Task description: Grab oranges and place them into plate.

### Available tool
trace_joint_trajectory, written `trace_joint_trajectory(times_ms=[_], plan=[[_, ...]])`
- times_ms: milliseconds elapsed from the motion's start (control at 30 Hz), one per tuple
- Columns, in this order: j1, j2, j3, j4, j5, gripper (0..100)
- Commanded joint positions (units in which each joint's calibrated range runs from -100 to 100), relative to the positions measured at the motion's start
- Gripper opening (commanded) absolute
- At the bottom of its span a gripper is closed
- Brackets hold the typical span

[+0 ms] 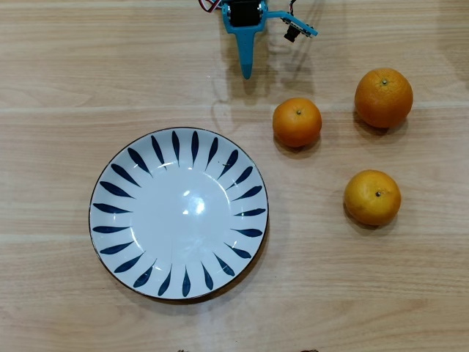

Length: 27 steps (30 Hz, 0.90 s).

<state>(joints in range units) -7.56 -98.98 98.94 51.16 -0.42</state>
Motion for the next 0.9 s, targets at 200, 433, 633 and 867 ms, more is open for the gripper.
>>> trace_joint_trajectory(times_ms=[200, 433, 633, 867], plan=[[0.1, 1.0, -6.9, -0.2, 0.1, 2], [-2.8, 23.8, -33.3, 0.3, -0.3, 2], [-6.5, 46.9, -54.4, 8.1, -0.4, 2], [-11.9, 68.0, -77.8, 23.4, -1.2, 2]])
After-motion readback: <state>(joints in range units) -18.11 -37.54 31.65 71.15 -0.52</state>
